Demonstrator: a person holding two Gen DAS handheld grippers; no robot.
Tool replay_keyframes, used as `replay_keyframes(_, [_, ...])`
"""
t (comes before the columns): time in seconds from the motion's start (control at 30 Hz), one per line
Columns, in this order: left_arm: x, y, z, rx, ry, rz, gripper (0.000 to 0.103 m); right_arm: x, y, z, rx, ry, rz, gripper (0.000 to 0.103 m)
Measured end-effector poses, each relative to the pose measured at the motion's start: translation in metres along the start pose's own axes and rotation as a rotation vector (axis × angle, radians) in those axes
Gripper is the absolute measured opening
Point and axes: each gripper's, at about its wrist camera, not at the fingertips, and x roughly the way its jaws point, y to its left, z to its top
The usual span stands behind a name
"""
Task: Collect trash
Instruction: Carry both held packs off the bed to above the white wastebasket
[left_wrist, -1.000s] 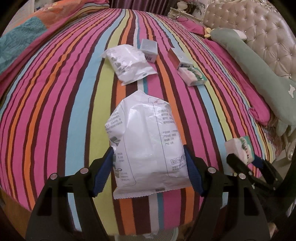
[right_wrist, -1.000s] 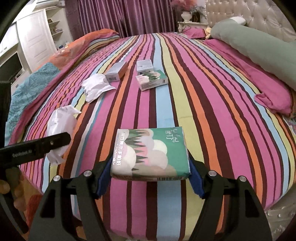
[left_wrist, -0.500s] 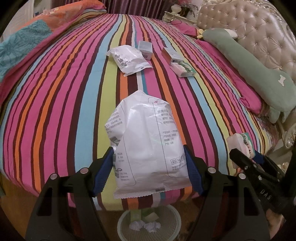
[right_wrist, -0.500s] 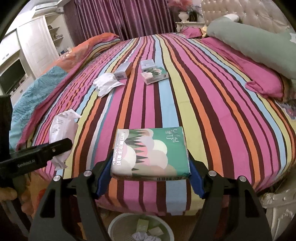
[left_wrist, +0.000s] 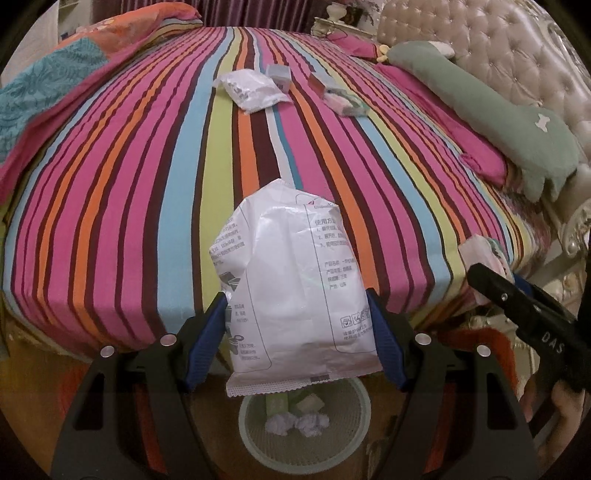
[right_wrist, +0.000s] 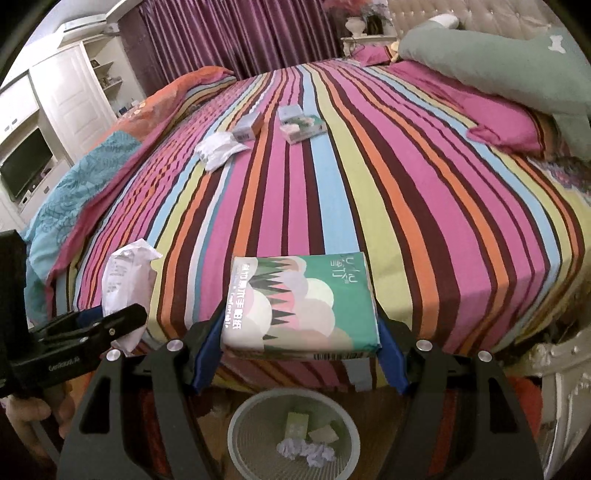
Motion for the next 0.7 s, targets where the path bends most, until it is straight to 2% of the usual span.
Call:
replay_keyframes(0.33, [0.011,-0.011,-0.057,0.058,0.103,0.011,0.071,0.009,0.000,-0.051,0.034,0.103,0.012,0.068])
replay_keyframes(0.57, [0.038,-0.018,-0.089,0.066,0.198,0.018,0.071,0.033,-0.007,-0.077,0.078,0.230,0.018,0.068])
replay_keyframes(0.7, [0.057,-0.015,-0.103,0.040,0.282,0.014,0.071,0.050,-0.016,-0.092,0.122,0.317,0.018,0.068])
